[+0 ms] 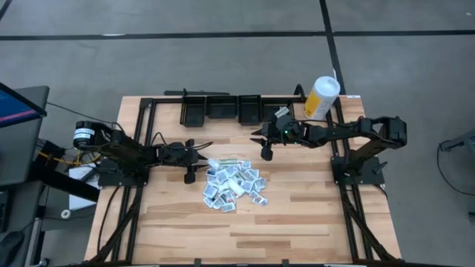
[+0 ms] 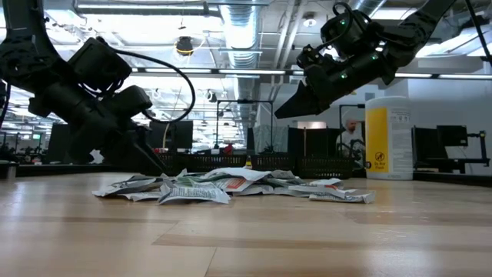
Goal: Pick & Place First Aid Supplies
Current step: Put the green bandage pack into the right black bin
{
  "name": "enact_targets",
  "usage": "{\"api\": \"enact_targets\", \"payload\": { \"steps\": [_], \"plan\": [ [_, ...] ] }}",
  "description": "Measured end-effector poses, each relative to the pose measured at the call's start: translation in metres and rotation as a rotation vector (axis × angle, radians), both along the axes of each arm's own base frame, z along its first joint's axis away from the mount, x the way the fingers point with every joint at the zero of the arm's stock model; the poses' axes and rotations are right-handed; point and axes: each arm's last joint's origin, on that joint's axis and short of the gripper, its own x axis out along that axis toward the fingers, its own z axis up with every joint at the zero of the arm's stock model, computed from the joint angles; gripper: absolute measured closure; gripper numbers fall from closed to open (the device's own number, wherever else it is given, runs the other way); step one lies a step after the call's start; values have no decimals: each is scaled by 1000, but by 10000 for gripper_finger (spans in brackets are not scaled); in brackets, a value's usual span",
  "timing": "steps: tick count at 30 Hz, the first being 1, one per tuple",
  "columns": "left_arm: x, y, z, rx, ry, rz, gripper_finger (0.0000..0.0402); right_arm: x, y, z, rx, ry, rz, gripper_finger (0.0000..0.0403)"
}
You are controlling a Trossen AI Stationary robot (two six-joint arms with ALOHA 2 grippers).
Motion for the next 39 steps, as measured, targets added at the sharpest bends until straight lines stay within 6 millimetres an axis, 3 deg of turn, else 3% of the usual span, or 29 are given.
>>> {"api": "enact_targets", "payload": {
  "steps": [39],
  "plan": [
    [6,2,-10,133,14,-14,276,0,0,0,-6,1,2,305]
  ]
}}
